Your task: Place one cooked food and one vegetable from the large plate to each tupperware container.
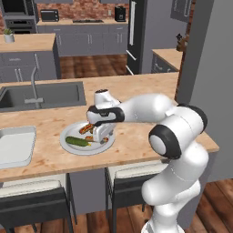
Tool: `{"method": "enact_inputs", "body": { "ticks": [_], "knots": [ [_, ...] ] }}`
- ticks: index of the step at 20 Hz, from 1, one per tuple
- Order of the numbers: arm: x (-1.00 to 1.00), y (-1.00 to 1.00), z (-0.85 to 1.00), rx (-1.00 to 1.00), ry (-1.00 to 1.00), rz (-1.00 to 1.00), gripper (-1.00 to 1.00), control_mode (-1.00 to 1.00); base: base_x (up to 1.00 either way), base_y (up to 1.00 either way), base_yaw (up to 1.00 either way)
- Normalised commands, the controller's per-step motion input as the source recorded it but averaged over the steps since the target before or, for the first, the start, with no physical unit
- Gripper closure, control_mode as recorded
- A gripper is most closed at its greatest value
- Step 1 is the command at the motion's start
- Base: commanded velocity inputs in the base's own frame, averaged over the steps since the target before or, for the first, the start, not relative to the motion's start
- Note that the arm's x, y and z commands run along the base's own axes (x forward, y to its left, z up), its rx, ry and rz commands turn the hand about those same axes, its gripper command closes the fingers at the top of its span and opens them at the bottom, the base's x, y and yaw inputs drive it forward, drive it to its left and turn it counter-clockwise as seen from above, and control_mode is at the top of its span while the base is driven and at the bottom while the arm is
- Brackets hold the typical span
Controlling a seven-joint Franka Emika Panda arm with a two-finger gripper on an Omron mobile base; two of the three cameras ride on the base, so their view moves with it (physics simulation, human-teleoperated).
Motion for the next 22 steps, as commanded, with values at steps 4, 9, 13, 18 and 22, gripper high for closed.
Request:
{"method": "enact_inputs", "body": {
  "ticks": [4,9,13,18,22],
  "knots": [
    [0.4,0.0,-0.25,0.0,0.0,0.03,-1.0,-1.0,0.0,0.0,0.0],
    [0.38,0.05,-0.16,0.0,0.0,0.04,-1.0,-1.0,0.0,0.0,0.0],
    [0.41,0.12,-0.17,0.0,0.0,0.05,-1.0,-1.0,0.0,0.0,0.0],
    [0.29,0.09,-0.3,0.0,0.0,0.05,-1.0,-1.0,0.0,0.0,0.0],
    [0.19,0.01,-0.36,0.0,0.0,0.03,-1.0,-1.0,0.0,0.0,0.0]
  ]
}}
